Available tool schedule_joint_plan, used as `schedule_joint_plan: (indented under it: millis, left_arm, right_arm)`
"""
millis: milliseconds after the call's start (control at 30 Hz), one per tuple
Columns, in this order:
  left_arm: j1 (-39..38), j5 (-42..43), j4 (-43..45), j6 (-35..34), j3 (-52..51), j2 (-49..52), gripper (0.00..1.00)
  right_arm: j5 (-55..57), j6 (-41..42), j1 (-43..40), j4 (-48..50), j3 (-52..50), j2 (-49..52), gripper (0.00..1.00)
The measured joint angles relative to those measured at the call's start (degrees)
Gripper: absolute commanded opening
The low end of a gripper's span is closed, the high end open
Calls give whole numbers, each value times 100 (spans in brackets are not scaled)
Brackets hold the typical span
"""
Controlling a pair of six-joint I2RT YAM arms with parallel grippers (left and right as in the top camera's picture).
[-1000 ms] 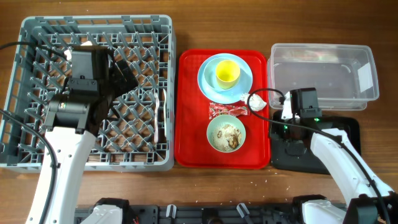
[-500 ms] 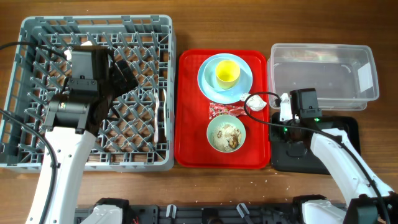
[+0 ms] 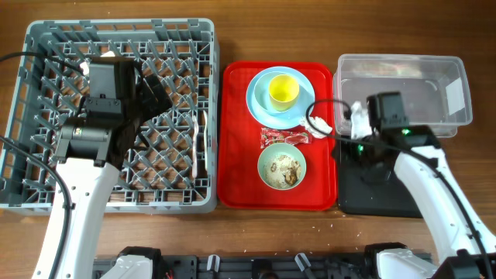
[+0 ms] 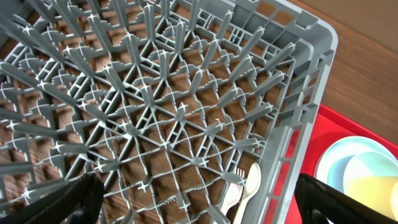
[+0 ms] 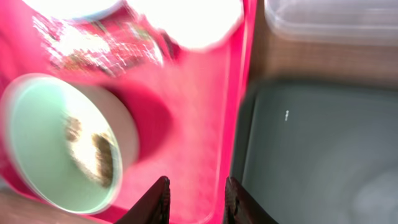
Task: Sort waste into correct bins and load items into the dishwasher rack
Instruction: 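Move the right gripper toward the green bowl on the red tray, then grasp the rim of the green bowl with the right gripper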
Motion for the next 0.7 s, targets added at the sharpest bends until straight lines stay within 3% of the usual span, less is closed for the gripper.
schedule_joint_plan:
  millis: [100, 200, 300, 367, 500, 700]
  left_arm:
    - [0, 2, -2, 0, 0, 0, 100]
    - [0, 0, -2, 0, 0, 0, 100]
    - [0, 0, -2, 0, 0, 0, 100]
    - [0, 0, -2, 0, 0, 0, 100]
    - [0, 0, -2, 0, 0, 0, 100]
    - [0, 2, -2, 0, 0, 0, 100]
  right_arm:
    - [-107, 254, 0, -59, 592, 0, 30]
    - [-1027, 476, 0, -72, 610, 0, 30]
    - [-1478, 538, 0, -321, 610, 0, 16]
    - [-1502, 579, 0, -511, 610, 0, 12]
    - [-1552, 866, 127, -597, 608, 0, 12]
    - [-1067, 1150, 2608, 675, 581, 4, 27]
